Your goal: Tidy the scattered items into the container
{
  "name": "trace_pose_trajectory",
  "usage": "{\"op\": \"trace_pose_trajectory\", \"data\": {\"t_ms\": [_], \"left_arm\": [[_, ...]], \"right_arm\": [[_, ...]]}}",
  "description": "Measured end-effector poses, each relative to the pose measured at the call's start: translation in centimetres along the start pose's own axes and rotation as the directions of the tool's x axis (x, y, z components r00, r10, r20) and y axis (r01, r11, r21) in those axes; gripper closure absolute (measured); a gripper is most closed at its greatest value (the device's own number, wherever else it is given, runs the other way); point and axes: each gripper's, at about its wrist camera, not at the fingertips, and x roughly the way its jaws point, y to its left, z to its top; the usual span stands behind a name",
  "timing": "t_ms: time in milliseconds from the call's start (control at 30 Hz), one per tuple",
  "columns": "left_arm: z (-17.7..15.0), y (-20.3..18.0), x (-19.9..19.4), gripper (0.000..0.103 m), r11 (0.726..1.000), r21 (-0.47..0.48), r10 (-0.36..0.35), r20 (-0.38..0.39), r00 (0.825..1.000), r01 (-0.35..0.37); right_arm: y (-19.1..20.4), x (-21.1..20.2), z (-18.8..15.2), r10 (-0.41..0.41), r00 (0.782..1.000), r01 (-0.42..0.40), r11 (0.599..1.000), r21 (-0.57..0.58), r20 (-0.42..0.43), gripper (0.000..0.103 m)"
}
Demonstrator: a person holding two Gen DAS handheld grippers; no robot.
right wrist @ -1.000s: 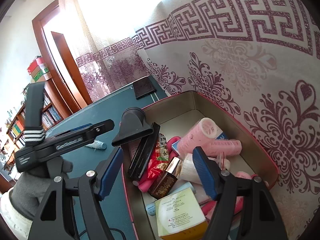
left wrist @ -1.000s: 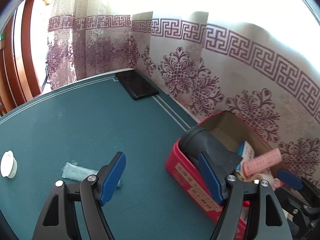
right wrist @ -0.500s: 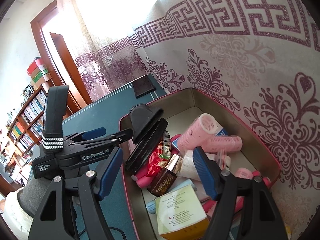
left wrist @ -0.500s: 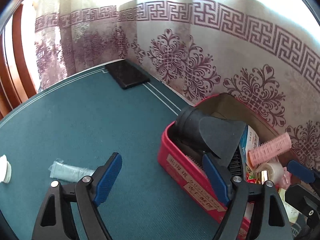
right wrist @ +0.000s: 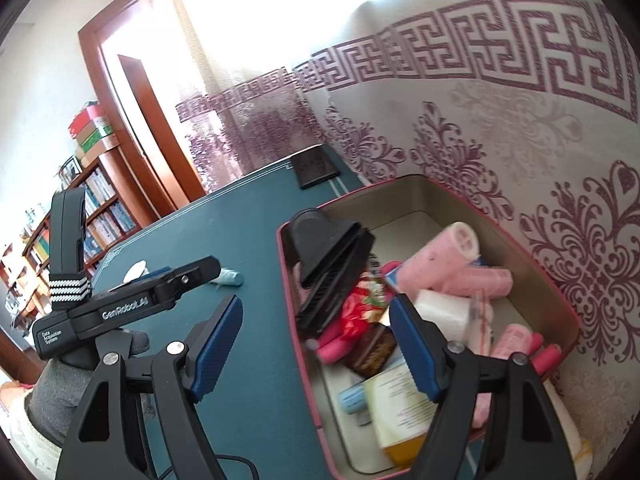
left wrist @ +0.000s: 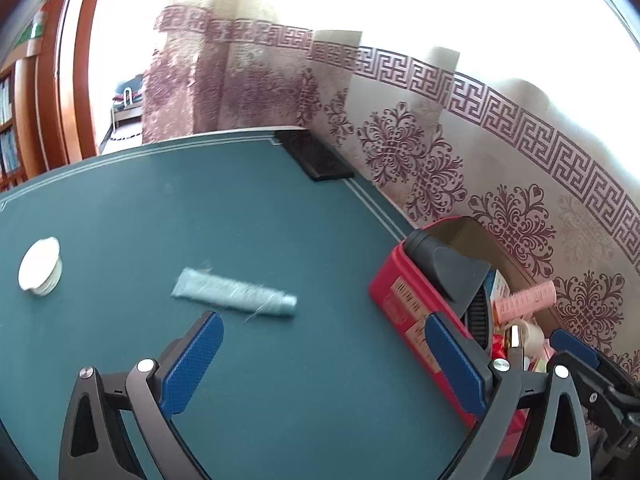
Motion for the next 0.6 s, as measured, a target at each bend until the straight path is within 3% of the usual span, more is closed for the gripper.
{"op": "trace_pose_trajectory", "data": {"t_ms": [300, 600], "left_arm": [[-2.4, 6.5, -2.6, 0.001, 0.989, -0.137, 0.059, -0.029, 0.998, -0.062], [-4.8, 11.3, -5.0, 0.001, 0.975, -0.192, 0.108, -0.042, 0.993, -0.114]], "right_arm": [[3.6, 0.6, -0.8, 0.050, 0.998, -0.052, 0.997, -0.057, -0.031, 0.023], [7.1, 2.1, -2.1, 0.088, 0.991, -0.098, 0.990, -0.100, -0.100, 0.023]]}}
